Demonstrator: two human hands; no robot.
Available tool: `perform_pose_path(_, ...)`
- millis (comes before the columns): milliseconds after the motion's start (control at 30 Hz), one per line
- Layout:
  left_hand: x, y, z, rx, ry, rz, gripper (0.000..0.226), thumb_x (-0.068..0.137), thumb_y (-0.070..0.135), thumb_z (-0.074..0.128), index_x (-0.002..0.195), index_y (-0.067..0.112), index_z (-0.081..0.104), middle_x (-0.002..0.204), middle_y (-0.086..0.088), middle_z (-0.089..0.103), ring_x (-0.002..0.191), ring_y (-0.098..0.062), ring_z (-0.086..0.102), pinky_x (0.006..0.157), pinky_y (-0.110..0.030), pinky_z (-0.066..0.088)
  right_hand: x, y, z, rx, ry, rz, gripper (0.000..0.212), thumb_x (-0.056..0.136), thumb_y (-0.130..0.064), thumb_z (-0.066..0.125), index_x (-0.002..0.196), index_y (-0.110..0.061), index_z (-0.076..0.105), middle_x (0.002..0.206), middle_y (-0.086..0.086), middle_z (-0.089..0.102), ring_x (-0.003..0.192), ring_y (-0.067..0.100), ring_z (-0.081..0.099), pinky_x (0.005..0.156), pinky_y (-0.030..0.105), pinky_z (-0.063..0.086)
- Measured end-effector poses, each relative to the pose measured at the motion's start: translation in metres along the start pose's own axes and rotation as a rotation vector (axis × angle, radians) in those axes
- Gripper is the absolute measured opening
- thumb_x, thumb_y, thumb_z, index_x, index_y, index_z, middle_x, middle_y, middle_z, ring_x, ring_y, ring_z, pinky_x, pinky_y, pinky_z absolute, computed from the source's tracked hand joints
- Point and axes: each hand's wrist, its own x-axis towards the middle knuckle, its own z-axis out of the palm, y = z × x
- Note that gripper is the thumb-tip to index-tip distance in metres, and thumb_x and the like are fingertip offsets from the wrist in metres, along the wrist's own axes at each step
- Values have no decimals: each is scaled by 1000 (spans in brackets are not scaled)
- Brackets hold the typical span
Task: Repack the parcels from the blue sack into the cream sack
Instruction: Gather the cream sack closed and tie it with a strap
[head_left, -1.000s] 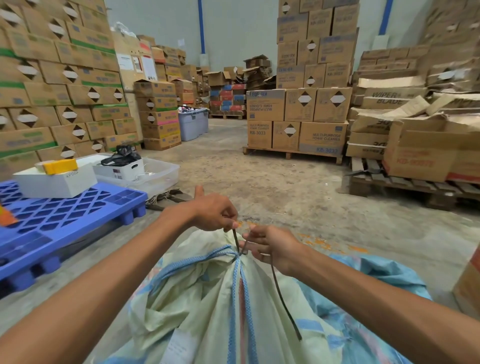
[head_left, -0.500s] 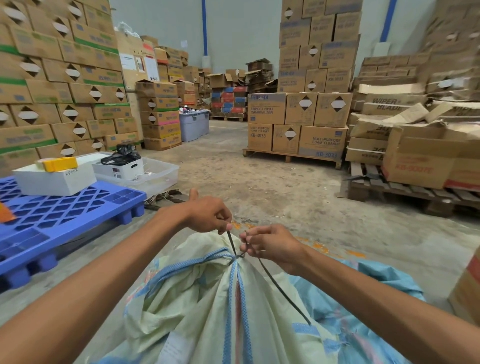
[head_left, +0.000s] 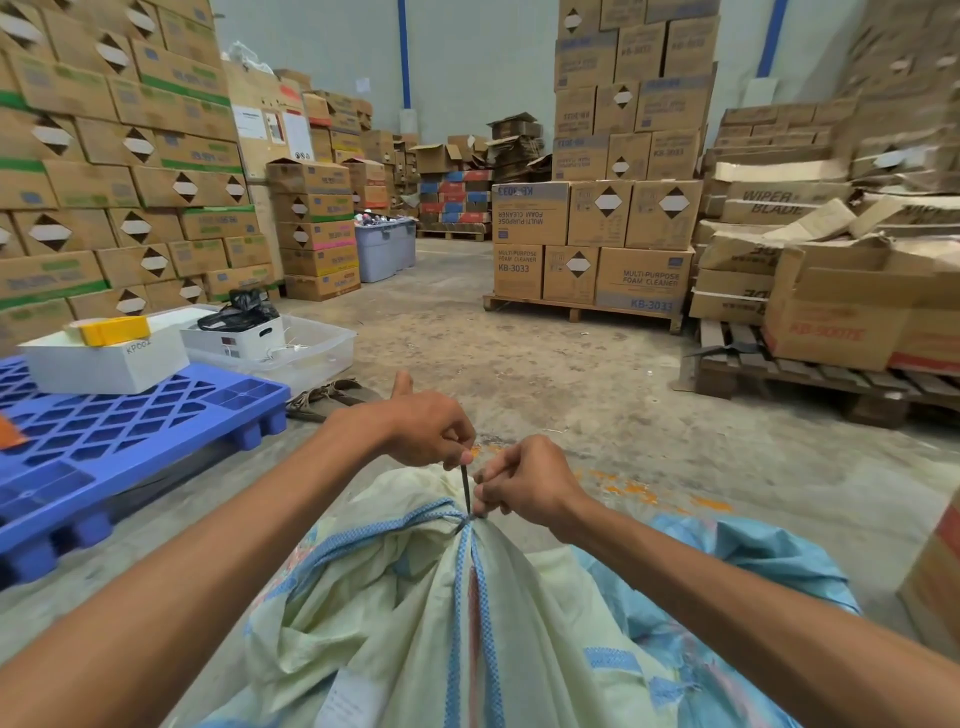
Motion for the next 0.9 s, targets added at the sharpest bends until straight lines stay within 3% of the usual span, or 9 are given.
perform_pose_path(167, 2, -1, 2, 30, 28, 17, 29, 96, 41, 55, 74, 23, 61, 76, 8, 64, 81, -7, 52, 87, -42, 16, 1, -3, -1, -62, -74, -26, 16, 75, 13, 70, 89, 8, 64, 73, 26, 72, 67, 34, 73, 45, 19, 45)
perform_pose_path(300, 5, -2, 6, 32, 7, 12, 29, 96, 41, 55, 74, 23, 62, 76, 8, 63, 83, -8, 52, 92, -45, 15, 6, 2, -2, -85, -177, -19, 46, 76, 9, 64, 107, -9, 36, 76, 22, 74, 61, 29, 69, 48, 26, 38)
perform_pose_path(433, 8, -2, 9, 55, 13, 10, 28, 96, 40, 55, 75, 24, 62, 79, 7, 65, 84, -10, 54, 96, -48, 16, 6, 2, -3, -84, -208, -106, 31, 78, 16, 64, 106, 7, 55, 78, 25, 74, 66, 29, 70, 53, 20, 50)
perform_pose_path(567, 12, -3, 9, 135, 35, -9, 29, 96, 38, 53, 68, 29, 56, 78, 11, 63, 85, -12, 51, 95, -50, 18, 6, 5, -4, -32, -276, -149, 27, 79, 11, 68, 104, 2, 63, 79, 20, 75, 73, 26, 73, 79, 35, 61)
perform_pose_path(667, 14, -6, 13, 122, 58, -17, 28, 95, 37, 53, 70, 26, 59, 78, 9, 63, 84, -10, 51, 91, -46, 17, 3, 6, -7, 81, -306, -88, 28, 81, 6, 69, 108, 1, 65, 84, 22, 75, 77, 23, 71, 64, 25, 51)
perform_pose_path(733, 16, -9, 18, 70, 56, -21, 26, 95, 39, 54, 74, 25, 62, 81, 9, 67, 84, -8, 52, 90, -45, 17, 1, 9, -9, 152, -288, -54, 30, 81, -3, 76, 109, 1, 67, 88, 24, 75, 79, 22, 69, 59, 22, 41)
perform_pose_path(800, 17, -13, 23, -40, 33, -19, 27, 95, 42, 56, 74, 27, 63, 74, 14, 64, 80, -1, 51, 93, -45, 19, 1, 14, -10, 230, -252, -25, 32, 80, -8, 81, 108, 4, 70, 93, 27, 74, 80, 24, 69, 62, 24, 41)
perform_pose_path(900, 14, -17, 30, -548, -10, 19, 29, 97, 37, 58, 79, 18, 70, 64, 18, 61, 68, 3, 53, 82, -30, 34, 5, 21, -10, 359, -199, 49, 33, 78, -6, 81, 106, 9, 70, 93, 23, 73, 72, 20, 68, 66, 24, 47)
